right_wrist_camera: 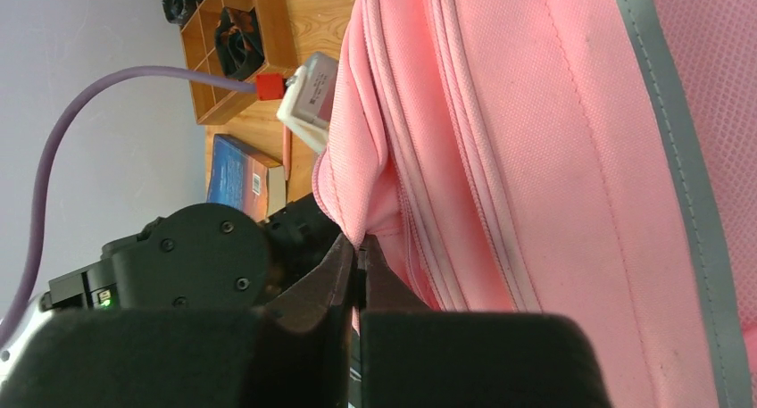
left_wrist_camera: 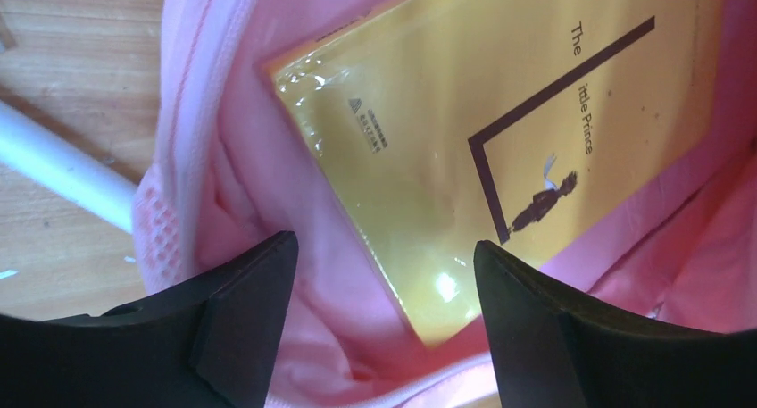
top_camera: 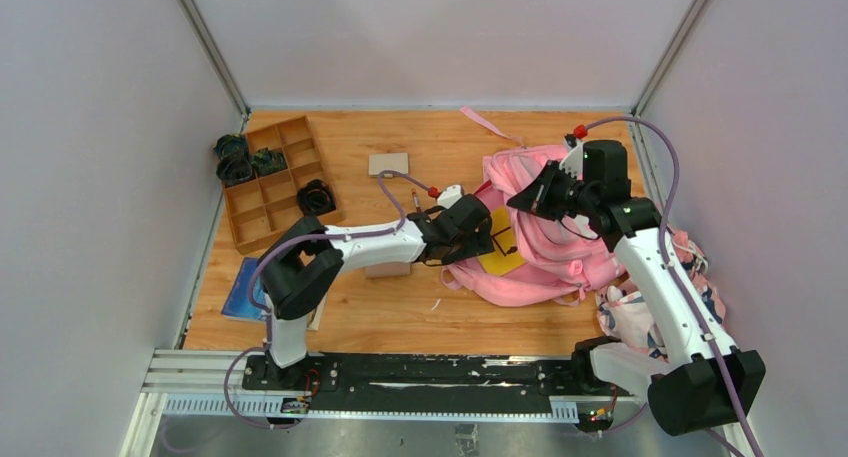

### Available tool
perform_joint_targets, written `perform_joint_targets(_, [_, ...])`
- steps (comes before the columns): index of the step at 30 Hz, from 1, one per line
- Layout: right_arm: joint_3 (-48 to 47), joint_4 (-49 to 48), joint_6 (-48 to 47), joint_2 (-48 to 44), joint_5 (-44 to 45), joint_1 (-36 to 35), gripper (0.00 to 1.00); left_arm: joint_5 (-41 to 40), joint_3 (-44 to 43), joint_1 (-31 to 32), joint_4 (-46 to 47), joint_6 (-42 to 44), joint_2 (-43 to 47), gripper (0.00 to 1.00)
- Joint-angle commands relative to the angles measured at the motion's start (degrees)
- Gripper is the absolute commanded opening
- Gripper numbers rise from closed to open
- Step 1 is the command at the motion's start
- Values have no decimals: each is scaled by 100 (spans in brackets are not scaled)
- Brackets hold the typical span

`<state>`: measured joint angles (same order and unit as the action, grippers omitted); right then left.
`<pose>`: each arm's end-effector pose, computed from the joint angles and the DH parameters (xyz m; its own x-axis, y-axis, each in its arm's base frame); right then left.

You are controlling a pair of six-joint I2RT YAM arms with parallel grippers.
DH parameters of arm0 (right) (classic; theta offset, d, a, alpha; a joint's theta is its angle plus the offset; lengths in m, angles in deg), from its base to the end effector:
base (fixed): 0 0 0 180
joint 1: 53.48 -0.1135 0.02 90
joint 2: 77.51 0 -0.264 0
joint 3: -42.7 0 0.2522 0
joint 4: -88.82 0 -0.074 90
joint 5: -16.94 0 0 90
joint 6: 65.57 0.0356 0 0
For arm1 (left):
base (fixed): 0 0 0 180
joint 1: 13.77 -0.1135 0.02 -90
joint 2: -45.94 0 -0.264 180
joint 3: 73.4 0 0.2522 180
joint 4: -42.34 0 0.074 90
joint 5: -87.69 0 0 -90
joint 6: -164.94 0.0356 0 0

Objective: Pack the student bag
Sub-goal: Place the book in the student bag.

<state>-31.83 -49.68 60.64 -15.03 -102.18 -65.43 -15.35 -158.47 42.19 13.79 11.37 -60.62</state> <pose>0.2275 0.0659 0.3486 -0.7399 0.3709 -0.5613 -0.1963 0.6789 0.7075 0.2304 -0.3267 0.1909 -0.8412 -0.3132 -0.4407 -0.0610 0.8649 -0.4981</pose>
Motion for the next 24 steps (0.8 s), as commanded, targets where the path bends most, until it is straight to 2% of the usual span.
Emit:
perform_joint_targets(1, [38,-209,-27,-166,-35,124,0,48,-375,14,-179,51,-318,77])
perform_joint_targets(6, [64,-208,-25,-211,-57,122,0,487,-288,18,864,122,-427,62])
perform_joint_targets(8, [74,-228,-4,-205,-78,122,0,795,-495,28,1268,460,-564,62])
perform_joint_targets(13, [24,-345,37,-133,-144,115,0,984,-1055,-19,1457,938,-888,64])
perform_joint_targets(15, [28,-292,-46,-131,-46,122,0,1468,-1074,-119,1379,1106,-788,70])
perform_joint_targets(17, [91,-255,-133,-128,19,122,0,1610,-841,-186,1188,1289,-439,74])
perform_joint_targets(21, [233,-265,-180,-70,43,122,0,1047,-111,-200,503,1800,656,80])
perform_joint_targets(24, [267,-276,-212,14,65,122,0,955,410,-209,-203,2120,1474,81])
